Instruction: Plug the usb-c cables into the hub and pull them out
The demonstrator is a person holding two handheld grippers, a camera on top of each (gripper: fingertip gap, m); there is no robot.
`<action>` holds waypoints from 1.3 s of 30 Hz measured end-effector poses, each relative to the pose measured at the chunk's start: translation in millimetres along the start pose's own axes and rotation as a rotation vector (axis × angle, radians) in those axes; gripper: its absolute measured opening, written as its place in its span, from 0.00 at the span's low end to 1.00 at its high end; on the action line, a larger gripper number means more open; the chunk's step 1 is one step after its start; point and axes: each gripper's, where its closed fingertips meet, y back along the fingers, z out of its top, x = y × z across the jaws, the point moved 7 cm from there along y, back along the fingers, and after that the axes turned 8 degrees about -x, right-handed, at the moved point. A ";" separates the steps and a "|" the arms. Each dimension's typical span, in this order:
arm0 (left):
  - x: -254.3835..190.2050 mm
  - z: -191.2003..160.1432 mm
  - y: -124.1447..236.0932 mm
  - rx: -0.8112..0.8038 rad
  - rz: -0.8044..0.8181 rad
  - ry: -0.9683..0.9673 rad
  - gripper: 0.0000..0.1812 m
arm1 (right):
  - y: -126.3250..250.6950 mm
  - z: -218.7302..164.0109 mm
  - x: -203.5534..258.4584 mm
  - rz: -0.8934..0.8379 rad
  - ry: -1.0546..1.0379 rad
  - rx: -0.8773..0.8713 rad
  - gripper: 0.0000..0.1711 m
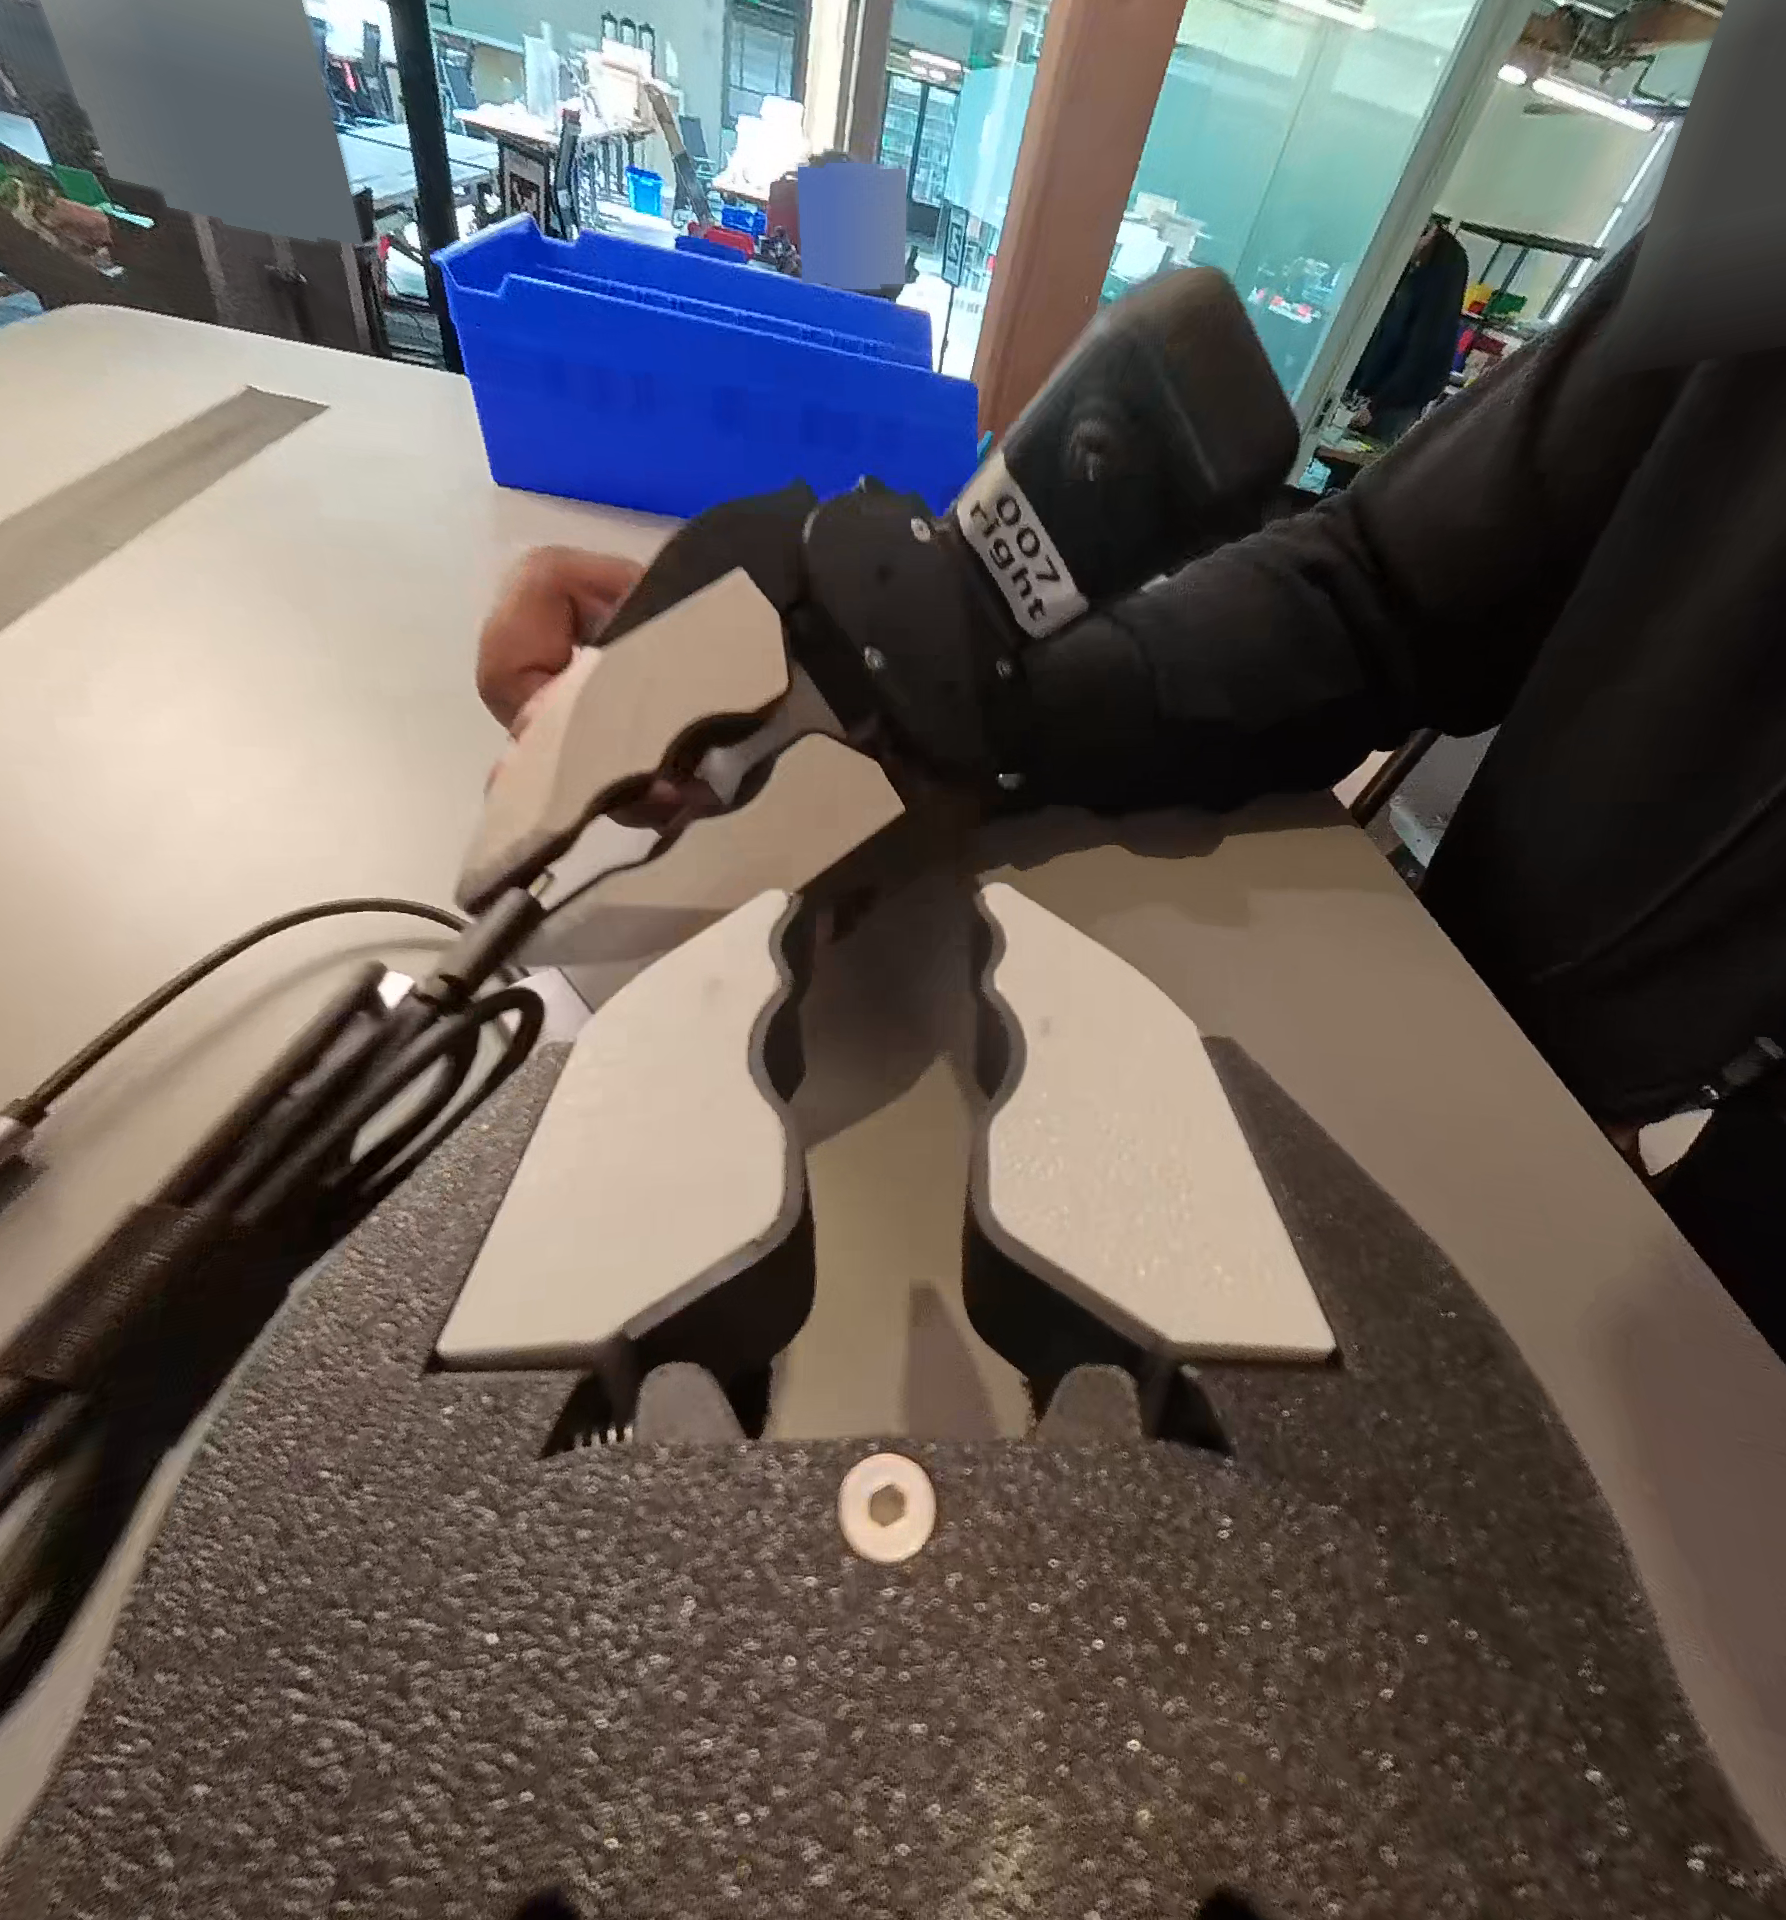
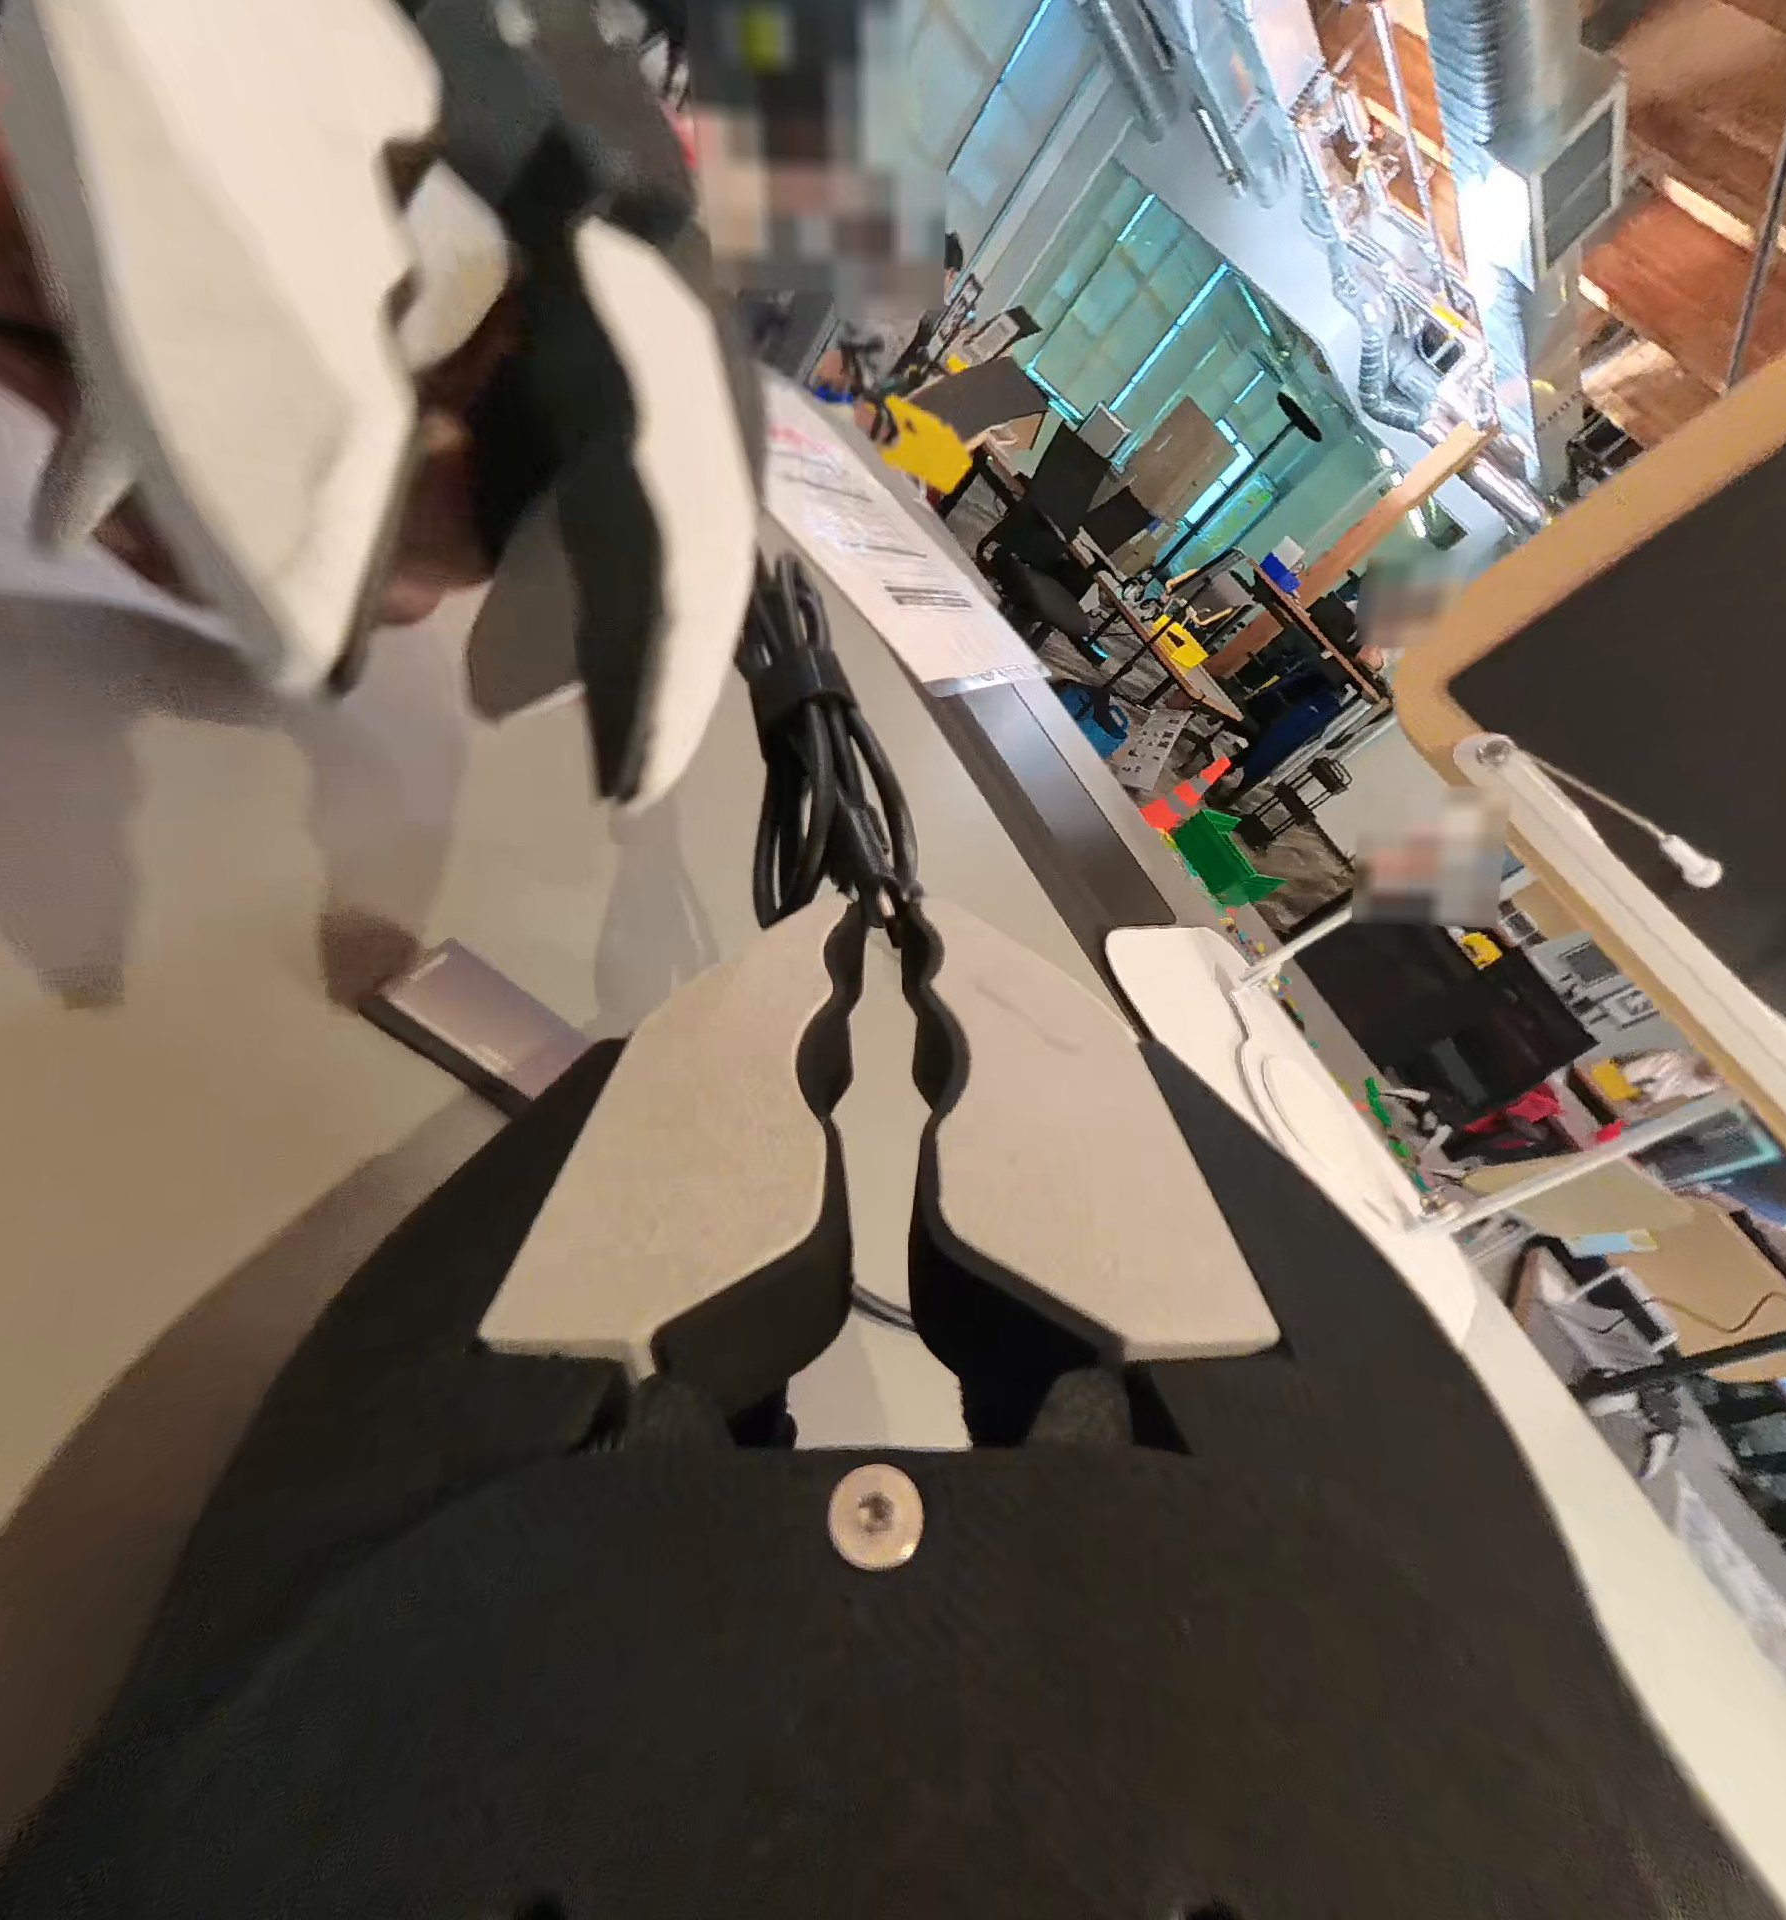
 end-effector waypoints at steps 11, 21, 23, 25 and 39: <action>15.7 -8.1 -6.2 0.003 0.092 0.042 0.16 | 6.4 4.8 -19.3 0.005 -0.260 -0.091 0.00; 46.6 -6.3 27.9 -0.049 0.393 0.097 0.18 | 8.7 -7.7 -7.8 0.158 -0.144 0.043 0.11; 51.1 -4.9 34.3 -0.092 0.425 0.130 0.18 | 12.1 -12.5 3.0 0.227 -0.012 0.071 0.17; 54.2 -4.3 38.2 -0.122 0.430 0.164 0.18 | 16.9 -19.2 14.9 0.251 0.188 0.070 0.17; 52.8 -10.0 25.1 -0.006 0.357 0.171 0.18 | 11.4 -19.7 28.9 0.244 0.466 0.137 0.18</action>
